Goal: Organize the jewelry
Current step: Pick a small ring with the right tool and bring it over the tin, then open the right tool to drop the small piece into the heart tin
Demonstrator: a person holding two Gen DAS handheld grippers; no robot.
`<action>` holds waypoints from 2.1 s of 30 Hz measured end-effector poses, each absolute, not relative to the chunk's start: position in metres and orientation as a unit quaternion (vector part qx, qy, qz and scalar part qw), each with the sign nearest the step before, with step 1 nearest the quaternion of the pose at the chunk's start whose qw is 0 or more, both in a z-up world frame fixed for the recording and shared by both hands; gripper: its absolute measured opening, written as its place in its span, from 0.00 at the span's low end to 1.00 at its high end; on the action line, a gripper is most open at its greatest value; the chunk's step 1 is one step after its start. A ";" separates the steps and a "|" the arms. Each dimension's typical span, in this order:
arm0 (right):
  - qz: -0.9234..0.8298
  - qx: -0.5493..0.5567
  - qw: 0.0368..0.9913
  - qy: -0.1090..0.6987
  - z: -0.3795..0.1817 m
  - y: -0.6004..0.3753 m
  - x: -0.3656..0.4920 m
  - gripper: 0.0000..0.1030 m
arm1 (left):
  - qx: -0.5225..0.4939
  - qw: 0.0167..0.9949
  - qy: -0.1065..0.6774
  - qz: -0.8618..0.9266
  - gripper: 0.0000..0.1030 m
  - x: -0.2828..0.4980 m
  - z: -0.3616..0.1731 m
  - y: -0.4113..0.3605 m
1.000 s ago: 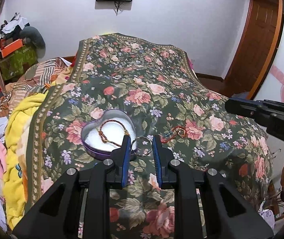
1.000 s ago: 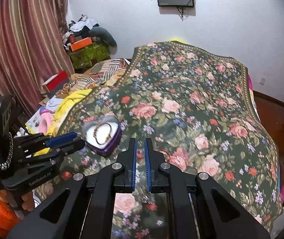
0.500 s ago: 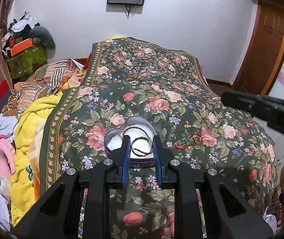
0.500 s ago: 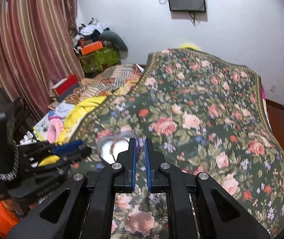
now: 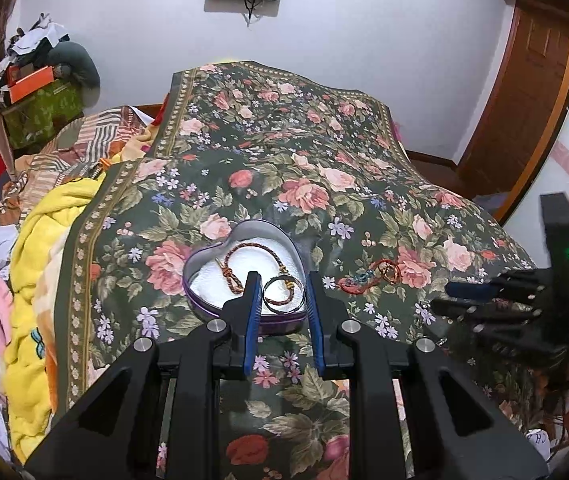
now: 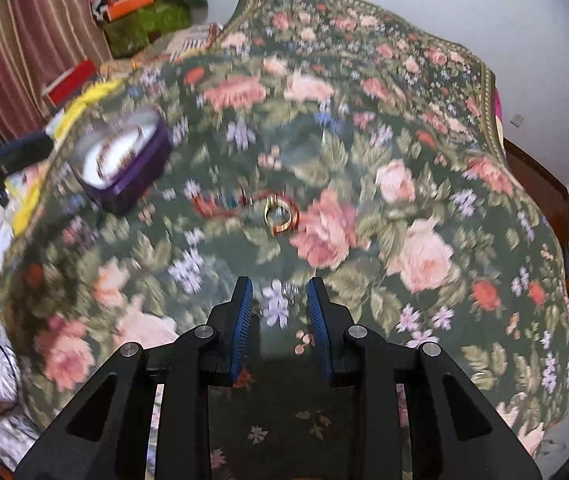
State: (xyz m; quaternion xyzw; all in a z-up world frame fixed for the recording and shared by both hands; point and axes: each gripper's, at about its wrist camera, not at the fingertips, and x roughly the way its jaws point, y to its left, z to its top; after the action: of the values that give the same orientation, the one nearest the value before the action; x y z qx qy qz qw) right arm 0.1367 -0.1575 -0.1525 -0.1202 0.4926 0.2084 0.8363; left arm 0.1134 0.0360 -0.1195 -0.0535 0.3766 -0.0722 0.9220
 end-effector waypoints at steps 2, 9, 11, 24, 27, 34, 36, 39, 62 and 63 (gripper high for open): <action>0.208 -0.124 0.829 0.504 -0.164 -0.157 0.140 0.25 | -0.052 0.922 0.377 -0.073 0.20 0.113 -0.120 0.035; 0.211 -0.096 0.830 0.507 -0.170 -0.164 0.149 0.18 | -0.056 0.921 0.380 -0.067 0.20 0.113 -0.121 0.040; 0.204 -0.104 0.833 0.503 -0.172 -0.162 0.148 0.09 | -0.057 0.921 0.380 -0.067 0.20 0.112 -0.121 0.040; 0.222 -0.074 0.861 0.451 -0.125 -0.163 0.141 0.07 | -0.051 0.926 0.368 -0.067 0.20 0.108 -0.110 0.038; 0.236 -0.064 0.870 0.428 -0.106 -0.157 0.142 0.07 | -0.050 0.929 0.362 -0.065 0.20 0.107 -0.105 0.040; 0.277 -0.049 0.880 0.384 -0.073 -0.128 0.145 0.07 | -0.046 0.933 0.352 -0.056 0.20 0.105 -0.097 0.045; 0.287 -0.045 0.881 0.374 -0.067 -0.121 0.144 0.07 | -0.047 0.934 0.350 -0.052 0.20 0.105 -0.096 0.048; 0.307 -0.042 0.880 0.360 -0.059 -0.104 0.143 0.07 | -0.050 0.935 0.348 -0.044 0.20 0.107 -0.095 0.054; 0.337 -0.058 0.846 0.409 -0.100 -0.035 0.166 0.07 | -0.073 0.920 0.384 -0.037 0.20 0.135 -0.124 0.078; 0.337 -0.056 0.844 0.413 -0.102 -0.035 0.168 0.07 | -0.075 0.918 0.386 -0.039 0.20 0.136 -0.126 0.079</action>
State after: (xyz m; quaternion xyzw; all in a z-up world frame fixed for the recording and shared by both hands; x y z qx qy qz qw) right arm 0.1684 -0.0352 -0.1019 -0.0561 0.4129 0.3368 0.8443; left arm 0.1363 0.0785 -0.1260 -0.0750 0.3864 -0.0391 0.9185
